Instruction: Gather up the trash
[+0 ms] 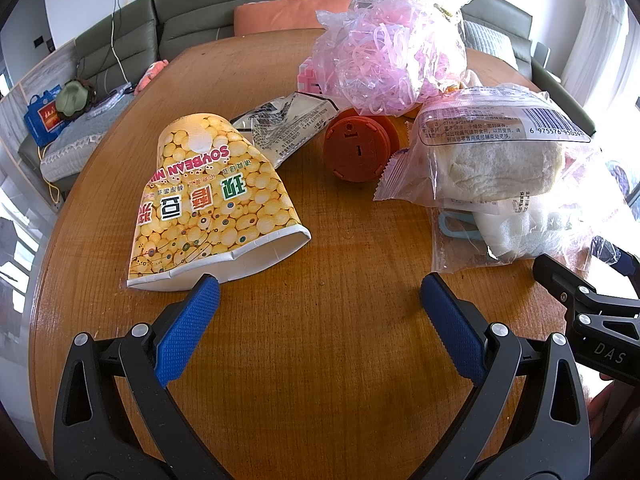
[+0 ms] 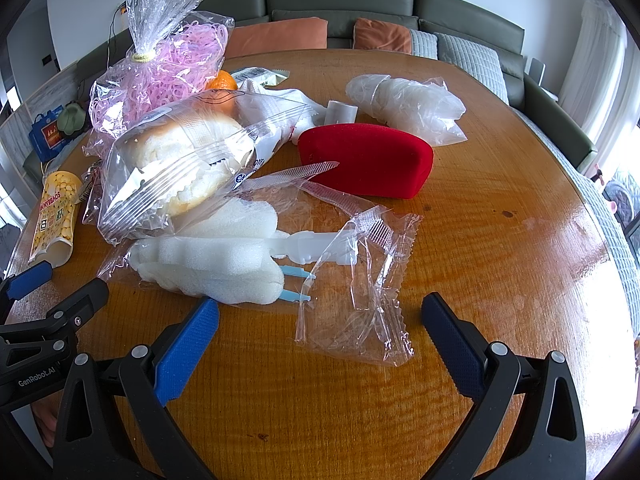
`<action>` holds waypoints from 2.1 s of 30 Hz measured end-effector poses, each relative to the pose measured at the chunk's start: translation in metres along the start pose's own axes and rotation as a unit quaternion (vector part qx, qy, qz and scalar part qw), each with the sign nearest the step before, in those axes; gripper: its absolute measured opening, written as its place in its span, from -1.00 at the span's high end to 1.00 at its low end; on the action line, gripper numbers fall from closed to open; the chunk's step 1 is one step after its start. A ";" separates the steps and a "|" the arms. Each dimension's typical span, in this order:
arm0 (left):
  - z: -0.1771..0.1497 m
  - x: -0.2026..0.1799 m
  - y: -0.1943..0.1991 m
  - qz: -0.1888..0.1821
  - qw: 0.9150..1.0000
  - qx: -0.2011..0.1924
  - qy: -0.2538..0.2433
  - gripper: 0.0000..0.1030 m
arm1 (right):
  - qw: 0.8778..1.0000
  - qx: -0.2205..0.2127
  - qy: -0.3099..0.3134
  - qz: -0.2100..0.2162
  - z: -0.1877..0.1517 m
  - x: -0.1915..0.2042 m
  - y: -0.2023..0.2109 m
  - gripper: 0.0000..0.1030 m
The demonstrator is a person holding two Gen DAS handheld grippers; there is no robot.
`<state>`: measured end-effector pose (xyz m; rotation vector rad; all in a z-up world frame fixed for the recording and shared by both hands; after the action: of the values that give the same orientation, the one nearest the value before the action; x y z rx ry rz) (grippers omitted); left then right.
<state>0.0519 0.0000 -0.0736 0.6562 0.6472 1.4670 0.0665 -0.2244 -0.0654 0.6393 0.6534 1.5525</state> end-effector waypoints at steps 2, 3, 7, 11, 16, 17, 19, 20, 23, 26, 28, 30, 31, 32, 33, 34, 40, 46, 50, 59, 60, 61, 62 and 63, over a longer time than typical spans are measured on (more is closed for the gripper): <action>0.000 0.000 0.000 0.000 1.000 0.000 0.000 -0.88 | 1.000 0.000 0.000 0.000 0.000 0.000 0.000 -0.96; 0.000 0.000 0.000 0.000 1.000 0.000 0.000 -0.88 | 1.000 0.000 0.000 0.000 0.000 0.000 0.000 -0.96; 0.000 0.000 0.000 0.000 1.000 0.000 0.000 -0.88 | 1.000 0.000 0.000 0.000 0.000 0.000 0.000 -0.96; 0.000 0.000 0.000 0.000 1.000 0.000 0.000 -0.88 | 1.000 0.000 0.000 0.000 0.000 0.000 0.000 -0.95; 0.000 0.000 0.000 0.000 1.000 0.000 0.000 -0.88 | 1.000 0.000 0.000 0.000 0.000 0.000 0.000 -0.96; 0.000 0.000 0.000 0.000 1.000 0.000 0.000 -0.88 | 1.000 0.000 0.000 0.000 0.000 0.000 0.000 -0.96; 0.000 0.000 0.000 0.000 1.000 0.000 0.000 -0.88 | 1.000 0.000 0.000 0.000 0.000 0.000 0.000 -0.96; 0.000 0.000 0.000 0.000 1.000 0.000 0.000 -0.88 | 1.000 0.000 0.000 0.000 0.000 0.000 0.000 -0.96; 0.000 0.000 0.000 0.000 1.000 0.000 0.000 -0.88 | 1.000 0.000 0.000 0.000 0.000 0.001 0.000 -0.95; 0.000 0.000 0.000 0.000 1.000 0.000 0.000 -0.88 | 1.000 -0.001 0.000 -0.001 0.001 0.001 -0.001 -0.96; 0.000 0.000 0.000 -0.001 1.000 0.000 0.001 -0.88 | 1.000 0.000 0.000 -0.001 0.000 0.002 -0.001 -0.96; 0.000 0.000 0.000 -0.001 1.000 0.000 0.001 -0.88 | 1.000 0.000 0.002 0.002 0.001 0.003 0.000 -0.95; 0.000 0.000 0.000 -0.003 1.000 -0.001 0.002 -0.88 | 1.000 0.004 0.001 0.005 0.000 0.004 0.001 -0.95; 0.000 0.000 0.001 -0.006 1.000 -0.003 0.005 -0.88 | 1.000 0.004 0.000 0.007 -0.001 0.003 0.002 -0.95; 0.000 0.001 0.002 -0.008 1.000 -0.005 0.010 -0.88 | 1.000 0.003 0.000 0.007 0.000 0.004 0.002 -0.95; 0.000 0.003 0.003 -0.007 1.000 -0.005 0.016 -0.88 | 1.000 0.004 0.002 0.008 0.000 0.004 0.002 -0.95; -0.009 0.014 0.010 0.009 0.999 0.011 0.044 -0.88 | 0.998 0.020 0.030 0.058 -0.002 0.019 0.008 -0.95; -0.004 0.023 0.050 0.035 0.998 -0.018 0.055 -0.88 | 0.992 0.008 0.063 0.107 0.014 0.024 0.045 -0.95; 0.004 0.036 0.059 0.051 0.996 -0.007 0.070 -0.88 | 0.987 -0.009 0.073 0.142 0.039 0.030 0.070 -0.95; 0.044 0.066 0.048 0.059 0.994 -0.003 0.097 -0.88 | 0.981 -0.062 0.072 0.170 0.138 0.071 0.076 -0.81; 0.048 0.067 0.044 0.055 0.994 0.000 0.094 -0.88 | 0.981 -0.064 0.077 0.163 0.145 0.077 0.071 -0.76; 0.047 0.067 0.042 0.054 0.994 0.002 0.092 -0.88 | 0.982 -0.063 0.084 0.157 0.152 0.084 0.065 -0.70; 0.048 0.068 0.040 0.051 0.995 0.004 0.088 -0.88 | 0.982 -0.056 0.087 0.157 0.155 0.092 0.056 -0.58; 0.049 0.069 0.037 0.048 0.995 0.006 0.083 -0.88 | 0.983 -0.049 0.086 0.155 0.156 0.097 0.049 -0.47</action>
<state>0.0635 0.0690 -0.0127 0.5850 0.7611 1.6201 0.1394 -0.1249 0.0791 0.5563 0.6222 1.9349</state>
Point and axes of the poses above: each gripper's, at about its wrist camera, not at the fingertips, and y roughly against the way its jaws point, x to its left, z to its top, the point moved 9 cm from there along -y, roughly the way its jaws point, and after that the axes turned 7 degrees about -x, right-handed, at the moved point
